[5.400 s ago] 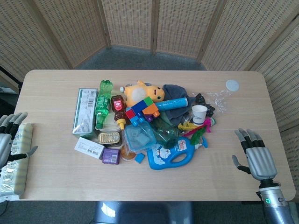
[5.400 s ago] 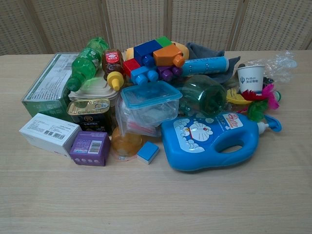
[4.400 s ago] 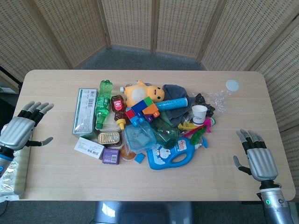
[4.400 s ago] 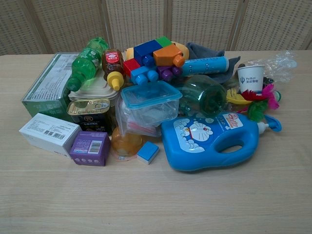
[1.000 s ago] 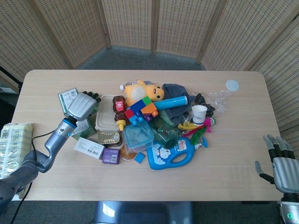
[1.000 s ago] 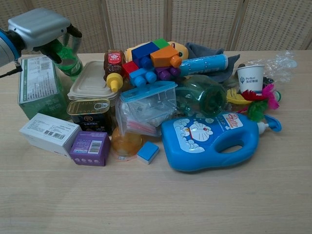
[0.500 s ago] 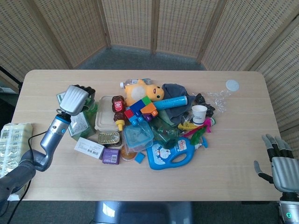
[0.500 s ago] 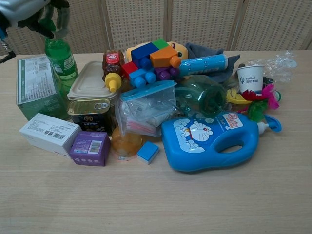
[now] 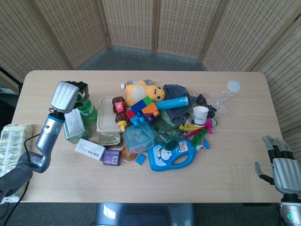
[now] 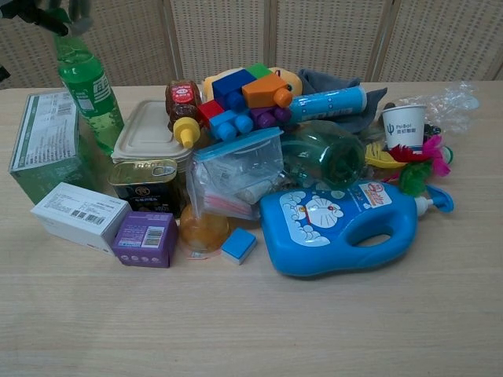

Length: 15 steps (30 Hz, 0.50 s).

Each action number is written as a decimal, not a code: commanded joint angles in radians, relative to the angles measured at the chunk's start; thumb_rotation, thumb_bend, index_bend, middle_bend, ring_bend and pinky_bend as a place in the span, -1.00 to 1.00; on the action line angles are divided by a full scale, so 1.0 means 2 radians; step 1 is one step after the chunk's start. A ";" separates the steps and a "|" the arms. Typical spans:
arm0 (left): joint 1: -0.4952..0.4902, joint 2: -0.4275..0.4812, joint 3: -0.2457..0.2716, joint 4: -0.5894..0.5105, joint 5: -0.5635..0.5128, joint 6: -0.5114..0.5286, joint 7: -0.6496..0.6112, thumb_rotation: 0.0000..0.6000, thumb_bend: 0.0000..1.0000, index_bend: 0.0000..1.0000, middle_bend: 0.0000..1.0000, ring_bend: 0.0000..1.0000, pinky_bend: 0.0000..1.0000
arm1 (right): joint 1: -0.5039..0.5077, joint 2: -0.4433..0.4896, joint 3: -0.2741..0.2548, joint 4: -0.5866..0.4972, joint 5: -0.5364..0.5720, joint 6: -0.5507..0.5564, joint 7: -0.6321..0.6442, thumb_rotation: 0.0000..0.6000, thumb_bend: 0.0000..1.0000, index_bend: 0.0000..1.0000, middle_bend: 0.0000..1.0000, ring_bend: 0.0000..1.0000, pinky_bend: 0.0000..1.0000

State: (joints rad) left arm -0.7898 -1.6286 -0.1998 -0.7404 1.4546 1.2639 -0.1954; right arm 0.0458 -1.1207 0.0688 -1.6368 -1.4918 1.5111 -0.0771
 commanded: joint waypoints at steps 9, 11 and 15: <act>-0.010 0.043 -0.021 -0.049 -0.006 0.006 0.006 1.00 0.20 0.33 0.34 0.49 0.53 | 0.001 -0.003 -0.001 0.002 0.001 -0.004 0.001 0.64 -0.16 -0.93 -0.99 -1.00 -1.00; -0.012 0.059 -0.025 -0.070 -0.006 0.008 0.015 1.00 0.20 0.34 0.35 0.49 0.54 | 0.002 -0.005 -0.001 0.004 0.000 -0.005 0.004 0.66 -0.16 -0.93 -0.99 -1.00 -1.00; -0.013 0.091 -0.037 -0.115 -0.011 0.009 0.032 1.00 0.20 0.34 0.35 0.50 0.55 | 0.003 -0.007 -0.001 0.008 0.000 -0.007 0.008 0.64 -0.16 -0.93 -0.99 -1.00 -1.00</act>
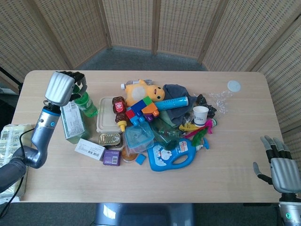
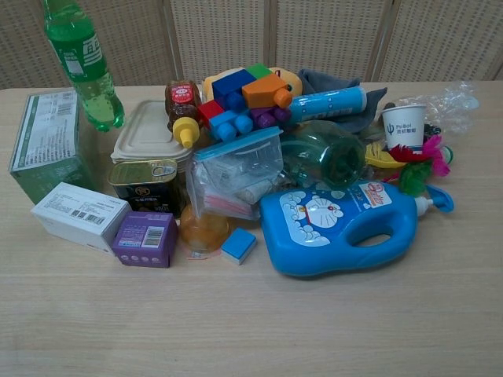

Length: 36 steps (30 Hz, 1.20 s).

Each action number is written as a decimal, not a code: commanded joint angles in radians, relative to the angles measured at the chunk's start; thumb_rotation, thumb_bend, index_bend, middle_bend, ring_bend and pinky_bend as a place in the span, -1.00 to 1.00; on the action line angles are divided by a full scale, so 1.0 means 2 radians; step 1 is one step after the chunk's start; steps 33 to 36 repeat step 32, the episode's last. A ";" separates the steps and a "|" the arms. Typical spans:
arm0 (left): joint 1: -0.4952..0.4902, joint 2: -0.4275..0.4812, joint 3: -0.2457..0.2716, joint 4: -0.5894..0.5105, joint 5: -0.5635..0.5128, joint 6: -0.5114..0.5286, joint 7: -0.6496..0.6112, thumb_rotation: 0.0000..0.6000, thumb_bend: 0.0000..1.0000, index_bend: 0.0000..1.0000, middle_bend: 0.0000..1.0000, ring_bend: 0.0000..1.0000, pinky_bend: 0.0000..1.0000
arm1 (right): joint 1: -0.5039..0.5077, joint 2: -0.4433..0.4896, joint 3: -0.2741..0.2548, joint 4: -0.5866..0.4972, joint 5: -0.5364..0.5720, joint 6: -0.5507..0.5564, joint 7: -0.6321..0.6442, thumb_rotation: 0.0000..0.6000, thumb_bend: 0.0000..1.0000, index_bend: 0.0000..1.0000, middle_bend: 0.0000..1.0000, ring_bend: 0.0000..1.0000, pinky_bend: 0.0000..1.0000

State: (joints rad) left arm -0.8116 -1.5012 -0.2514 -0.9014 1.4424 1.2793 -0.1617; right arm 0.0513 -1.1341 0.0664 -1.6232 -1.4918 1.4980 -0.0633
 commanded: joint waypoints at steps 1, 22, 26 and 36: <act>-0.003 0.038 -0.015 -0.050 -0.007 -0.001 0.020 1.00 0.20 0.34 0.35 0.50 0.55 | 0.001 -0.002 0.000 0.003 -0.001 -0.001 0.003 0.64 -0.16 -0.93 -0.99 -1.00 -1.00; -0.019 0.172 -0.087 -0.227 -0.061 -0.026 0.088 1.00 0.21 0.34 0.36 0.50 0.55 | 0.002 -0.007 -0.003 0.009 -0.007 -0.001 0.015 0.64 -0.16 -0.93 -0.99 -1.00 -1.00; -0.022 0.180 -0.094 -0.241 -0.069 -0.030 0.093 1.00 0.21 0.34 0.36 0.50 0.55 | 0.001 -0.008 -0.003 0.011 -0.007 0.000 0.017 0.65 -0.16 -0.94 -0.99 -1.00 -1.00; -0.026 0.181 -0.094 -0.248 -0.075 -0.033 0.103 1.00 0.21 0.34 0.35 0.50 0.55 | 0.000 -0.009 -0.003 0.015 -0.004 0.000 0.020 0.63 -0.16 -0.94 -0.99 -1.00 -1.00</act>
